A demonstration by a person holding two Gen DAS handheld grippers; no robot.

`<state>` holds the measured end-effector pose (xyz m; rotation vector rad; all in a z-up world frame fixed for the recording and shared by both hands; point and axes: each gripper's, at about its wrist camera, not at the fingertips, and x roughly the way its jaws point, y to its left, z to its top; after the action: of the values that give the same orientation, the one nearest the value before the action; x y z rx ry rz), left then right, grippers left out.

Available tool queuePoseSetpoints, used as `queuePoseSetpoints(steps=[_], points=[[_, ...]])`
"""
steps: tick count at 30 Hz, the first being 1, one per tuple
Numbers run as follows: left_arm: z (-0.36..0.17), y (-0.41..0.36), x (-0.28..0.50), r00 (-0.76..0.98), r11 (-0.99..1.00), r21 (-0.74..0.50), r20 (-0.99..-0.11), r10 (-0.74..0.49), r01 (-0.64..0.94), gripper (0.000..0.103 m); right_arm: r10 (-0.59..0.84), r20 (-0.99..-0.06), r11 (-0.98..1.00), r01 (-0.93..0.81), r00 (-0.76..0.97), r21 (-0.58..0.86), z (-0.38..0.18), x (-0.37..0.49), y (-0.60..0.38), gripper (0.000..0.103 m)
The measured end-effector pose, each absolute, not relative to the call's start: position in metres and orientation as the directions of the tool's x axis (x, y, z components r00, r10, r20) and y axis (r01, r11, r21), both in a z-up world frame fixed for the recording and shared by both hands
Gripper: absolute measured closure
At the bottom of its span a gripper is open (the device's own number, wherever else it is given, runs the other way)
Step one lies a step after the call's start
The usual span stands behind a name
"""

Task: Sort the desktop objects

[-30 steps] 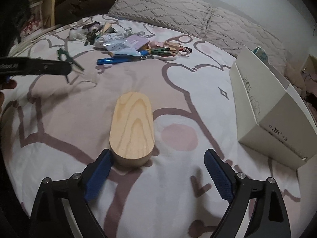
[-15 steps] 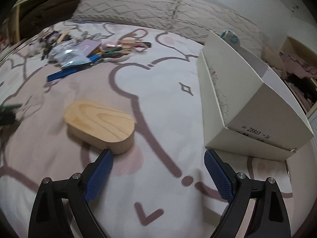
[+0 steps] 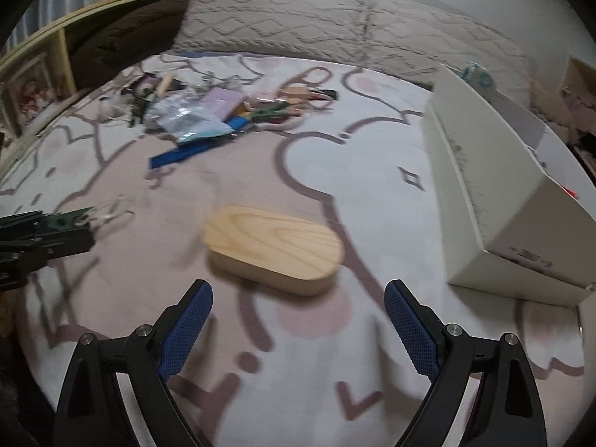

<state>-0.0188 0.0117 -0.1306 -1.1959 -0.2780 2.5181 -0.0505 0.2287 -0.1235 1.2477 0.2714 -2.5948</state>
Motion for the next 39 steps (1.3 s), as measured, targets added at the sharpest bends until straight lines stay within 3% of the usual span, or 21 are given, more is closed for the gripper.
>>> queuePoseSetpoints(steps=[3, 5, 11, 17, 22, 30, 35, 39], points=[[-0.130, 0.010, -0.019, -0.596, -0.931, -0.298, -0.716, 0.365, -0.212, 0.052, -0.134, -0.775, -0.952, 0.298, -0.617, -0.072, -0.124, -0.050, 0.221, 0.009], [-0.130, 0.010, -0.019, -0.606, -0.940, -0.269, -0.719, 0.340, -0.209, 0.039, -0.129, -0.770, -0.957, 0.283, -0.625, -0.069, -0.125, -0.049, 0.218, 0.000], [-0.126, 0.007, -0.019, -0.628, -0.953, -0.227, -0.717, 0.303, -0.200, 0.023, -0.118, -0.774, -0.980, 0.198, -0.621, -0.009, -0.126, -0.062, 0.217, 0.000], [-0.125, 0.001, -0.019, -0.635, -0.960, -0.194, -0.720, 0.279, -0.202, 0.020, -0.090, -0.785, -0.990, 0.138, -0.613, 0.006, -0.133, -0.078, 0.209, 0.000], [-0.130, 0.011, -0.018, -0.651, -0.971, -0.069, -0.731, 0.205, -0.228, 0.020, -0.045, -0.817, -0.994, 0.108, -0.575, -0.022, -0.148, -0.090, 0.207, 0.000], [-0.145, 0.010, -0.026, -0.613, -0.973, -0.064, -0.767, 0.190, -0.221, 0.020, -0.072, -0.845, -0.995, 0.100, -0.530, 0.022, -0.160, -0.104, 0.212, 0.000], [-0.150, 0.016, -0.025, -0.601, -0.971, -0.048, -0.778, 0.184, -0.235, 0.000, -0.075, -0.832, -0.995, 0.097, -0.550, 0.026, -0.161, -0.100, 0.211, 0.000], [-0.152, 0.019, -0.025, -0.595, -0.971, -0.034, -0.785, 0.172, -0.236, 0.000, -0.081, -0.822, -0.995, 0.095, -0.564, 0.033, -0.163, -0.098, 0.212, 0.000]])
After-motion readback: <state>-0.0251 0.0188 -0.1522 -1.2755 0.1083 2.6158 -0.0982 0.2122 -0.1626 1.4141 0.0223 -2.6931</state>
